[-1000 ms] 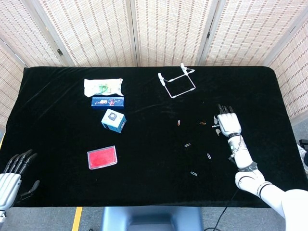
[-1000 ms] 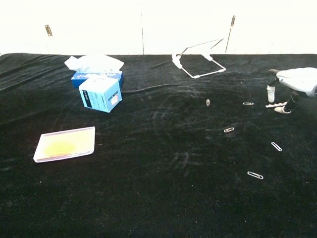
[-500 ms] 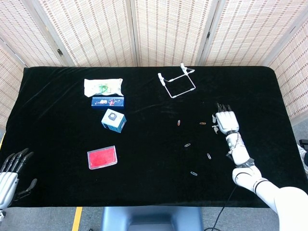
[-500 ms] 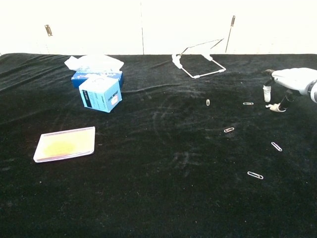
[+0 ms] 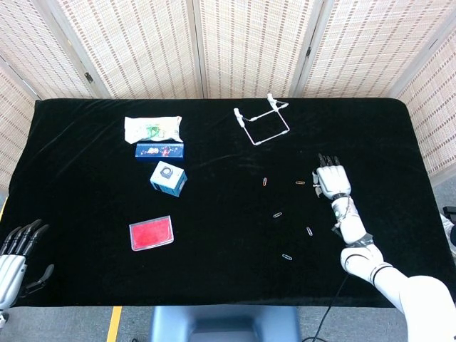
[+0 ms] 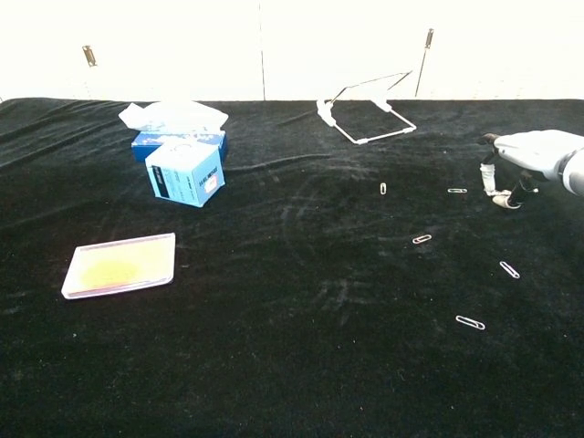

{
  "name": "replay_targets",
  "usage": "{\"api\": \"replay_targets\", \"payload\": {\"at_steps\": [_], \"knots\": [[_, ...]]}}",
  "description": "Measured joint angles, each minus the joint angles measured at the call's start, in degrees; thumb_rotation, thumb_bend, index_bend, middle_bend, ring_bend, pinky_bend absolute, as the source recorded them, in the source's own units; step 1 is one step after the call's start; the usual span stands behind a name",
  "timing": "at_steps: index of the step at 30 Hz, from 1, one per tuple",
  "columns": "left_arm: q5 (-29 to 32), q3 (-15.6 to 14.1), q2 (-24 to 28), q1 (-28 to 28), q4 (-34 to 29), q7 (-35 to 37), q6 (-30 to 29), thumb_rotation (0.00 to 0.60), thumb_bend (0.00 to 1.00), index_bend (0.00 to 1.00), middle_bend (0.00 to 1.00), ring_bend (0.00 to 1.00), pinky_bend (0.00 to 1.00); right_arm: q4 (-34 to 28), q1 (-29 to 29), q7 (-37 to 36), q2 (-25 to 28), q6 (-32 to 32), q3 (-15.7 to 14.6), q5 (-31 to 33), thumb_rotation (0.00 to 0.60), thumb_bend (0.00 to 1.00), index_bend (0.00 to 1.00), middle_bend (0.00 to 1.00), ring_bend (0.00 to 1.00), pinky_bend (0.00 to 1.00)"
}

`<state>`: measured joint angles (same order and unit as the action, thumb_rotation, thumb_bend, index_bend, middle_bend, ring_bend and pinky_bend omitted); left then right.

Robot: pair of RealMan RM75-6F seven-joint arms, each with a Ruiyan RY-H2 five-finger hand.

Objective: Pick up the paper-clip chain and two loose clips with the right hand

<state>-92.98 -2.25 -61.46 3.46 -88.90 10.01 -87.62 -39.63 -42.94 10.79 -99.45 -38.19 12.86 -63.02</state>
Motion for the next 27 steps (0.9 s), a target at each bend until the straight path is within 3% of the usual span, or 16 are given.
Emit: {"api": "replay_targets", "payload": {"at_steps": [20, 27], "knots": [[-0.16, 0.07, -0.28, -0.03, 0.13, -0.34, -0.12, 0.600, 0.44, 0.00, 0.00, 0.00, 0.00, 1.11, 0.71, -1.85, -0.43, -3.34, 0.36, -1.48, 0.600, 0.45, 0.75, 0.08, 0.01, 0.00], [-0.29, 0.06, -0.30, -0.04, 0.21, -0.17, -0.24, 0.600, 0.44, 0.00, 0.00, 0.00, 0.00, -0.14, 1.42, -3.38, 0.06, -5.87, 0.73, -2.37, 0.600, 0.47, 0.87, 0.13, 0.03, 0.00]]}}
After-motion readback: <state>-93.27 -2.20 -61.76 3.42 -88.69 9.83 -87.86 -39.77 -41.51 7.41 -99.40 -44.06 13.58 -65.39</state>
